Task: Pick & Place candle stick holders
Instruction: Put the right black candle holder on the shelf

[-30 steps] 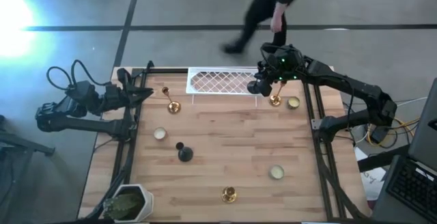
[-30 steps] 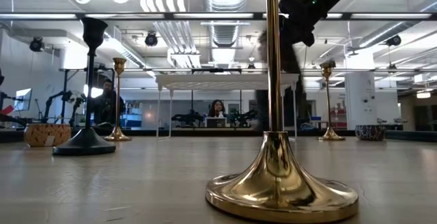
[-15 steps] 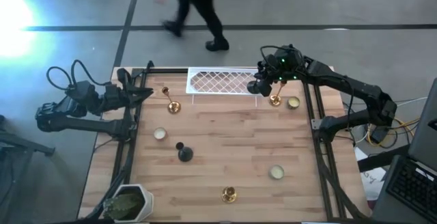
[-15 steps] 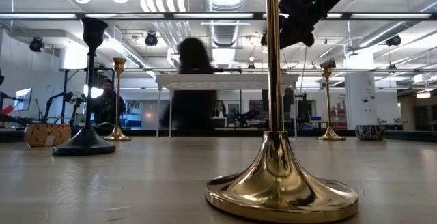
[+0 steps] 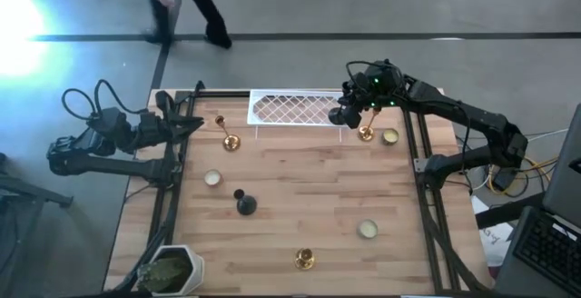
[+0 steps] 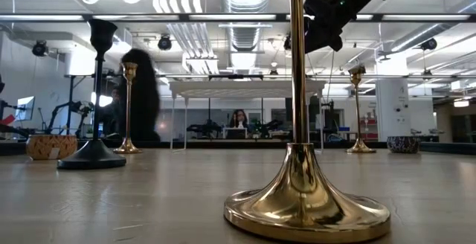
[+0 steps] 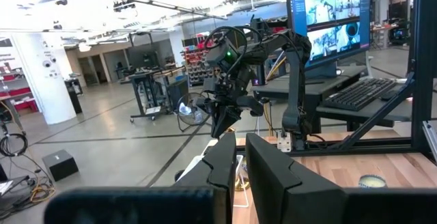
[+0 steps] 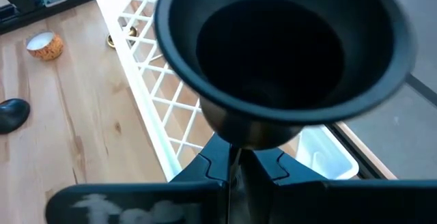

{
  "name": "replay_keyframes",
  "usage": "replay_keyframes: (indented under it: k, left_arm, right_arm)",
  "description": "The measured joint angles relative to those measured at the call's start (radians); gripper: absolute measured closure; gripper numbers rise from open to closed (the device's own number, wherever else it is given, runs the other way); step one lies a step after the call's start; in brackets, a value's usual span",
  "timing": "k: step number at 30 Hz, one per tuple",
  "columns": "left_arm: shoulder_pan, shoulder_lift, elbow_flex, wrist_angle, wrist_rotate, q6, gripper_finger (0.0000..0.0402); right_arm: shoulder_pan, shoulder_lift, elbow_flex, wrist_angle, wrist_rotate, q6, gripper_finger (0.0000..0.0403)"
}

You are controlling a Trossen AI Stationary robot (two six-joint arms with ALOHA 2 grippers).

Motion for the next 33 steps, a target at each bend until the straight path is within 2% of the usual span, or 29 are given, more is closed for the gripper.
replay_keyframes:
  k: [22, 26, 33]
  left_arm:
    - [0.0, 0.0, 0.0, 0.0, 0.0, 0.0, 0.0362]
    - [0.0, 0.0, 0.0, -0.002, 0.0, 0.0, 0.0362]
    - [0.0, 0.0, 0.0, -0.008, 0.0, 0.0, 0.0362]
  right_arm:
    - [0.0, 0.0, -0.003, 0.0, 0.001, 0.0, 0.0386]
    - [0.0, 0.0, -0.004, -0.003, 0.001, 0.0, 0.036]
    - [0.0, 0.001, -0.005, 0.003, 0.002, -0.018, 0.029]
